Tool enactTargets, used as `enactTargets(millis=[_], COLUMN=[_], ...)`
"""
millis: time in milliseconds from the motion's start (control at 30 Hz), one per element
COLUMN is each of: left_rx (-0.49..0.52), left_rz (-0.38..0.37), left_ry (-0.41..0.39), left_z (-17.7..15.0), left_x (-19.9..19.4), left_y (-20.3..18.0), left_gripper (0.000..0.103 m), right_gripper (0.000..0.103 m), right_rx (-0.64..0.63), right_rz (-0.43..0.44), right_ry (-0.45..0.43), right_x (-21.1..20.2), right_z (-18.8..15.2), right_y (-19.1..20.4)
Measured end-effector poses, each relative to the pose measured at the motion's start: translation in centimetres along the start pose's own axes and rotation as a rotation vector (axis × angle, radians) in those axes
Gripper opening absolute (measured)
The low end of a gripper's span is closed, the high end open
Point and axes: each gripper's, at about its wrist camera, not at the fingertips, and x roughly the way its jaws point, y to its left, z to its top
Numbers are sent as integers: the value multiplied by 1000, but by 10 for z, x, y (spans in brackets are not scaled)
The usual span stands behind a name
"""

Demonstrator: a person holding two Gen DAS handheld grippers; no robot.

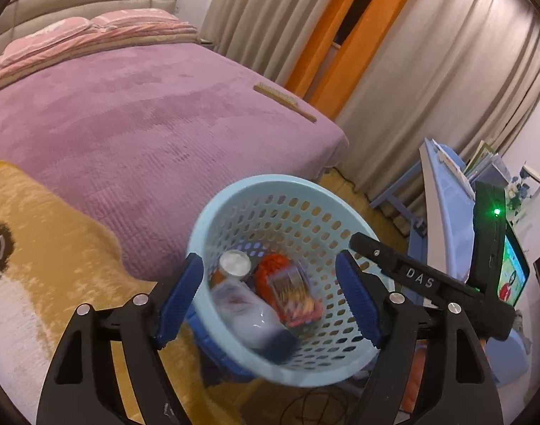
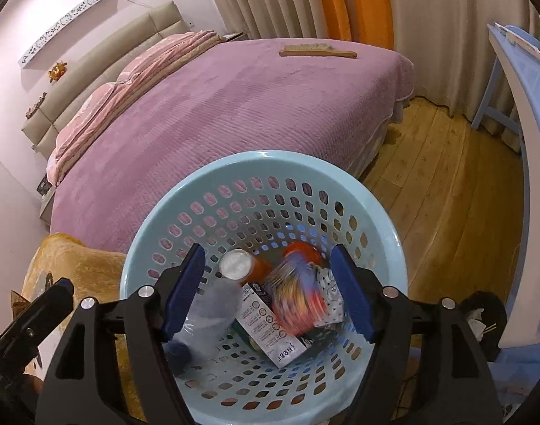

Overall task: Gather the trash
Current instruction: 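Carry the bottle and card box into the basket and release both, then grasp the pink plastic bag with the left tool while the right tool grasps the brown cardboard box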

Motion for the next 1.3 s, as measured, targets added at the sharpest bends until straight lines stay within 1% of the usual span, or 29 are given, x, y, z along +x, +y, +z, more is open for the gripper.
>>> enactTargets(millis=[100, 167, 333, 567, 633, 733, 833, 900, 933, 1000, 1067, 1167, 1200, 1300], left_rx=[-4, -11, -16, -65, -82, -104, -106, -113, -126, -148, -148, -147, -144, -143], left_rz=[15, 15, 70, 190, 251, 320, 414, 451, 461, 470, 485, 496, 495, 494], left_ry=[-37, -56, -119, -209, -230, -252, -249, -236, -228, -207, -188, -150, -144, -122], left_z=[-8, -11, -22, -37, -42, -50, -64, -76, -80, -88, -94, -95, -98, -95], left_x=[-21, -34, -77, -144, -164, -192, -215, -230, -235, -242, -243, -236, -237, -224], left_y=[11, 18, 41, 87, 106, 134, 165, 188, 200, 221, 236, 257, 261, 273], left_gripper=[75, 75, 75, 75, 75, 76, 82, 83, 85, 87, 87, 88, 88, 88], right_gripper=[70, 70, 70, 70, 70, 70, 70, 70, 70, 70, 70, 70, 70, 70], right_rx=[-22, -39, -126, -263, -308, -372, -431, -471, -494, -520, -556, -619, -649, -680], right_rz=[6, 26, 86, 188, 217, 261, 291, 306, 313, 340, 367, 396, 424, 467], right_ry=[-18, -30, -66, -82, -80, -66, -57, -54, -54, -47, -43, -46, -40, -16], right_x=[-8, -15, -35, -54, -57, -58, -57, -56, -54, -51, -47, -41, -38, -29], right_z=[-1, -2, -11, -31, -37, -48, -59, -67, -73, -82, -93, -107, -113, -121], right_y=[9, 20, 69, 147, 170, 205, 234, 253, 266, 281, 302, 330, 341, 358])
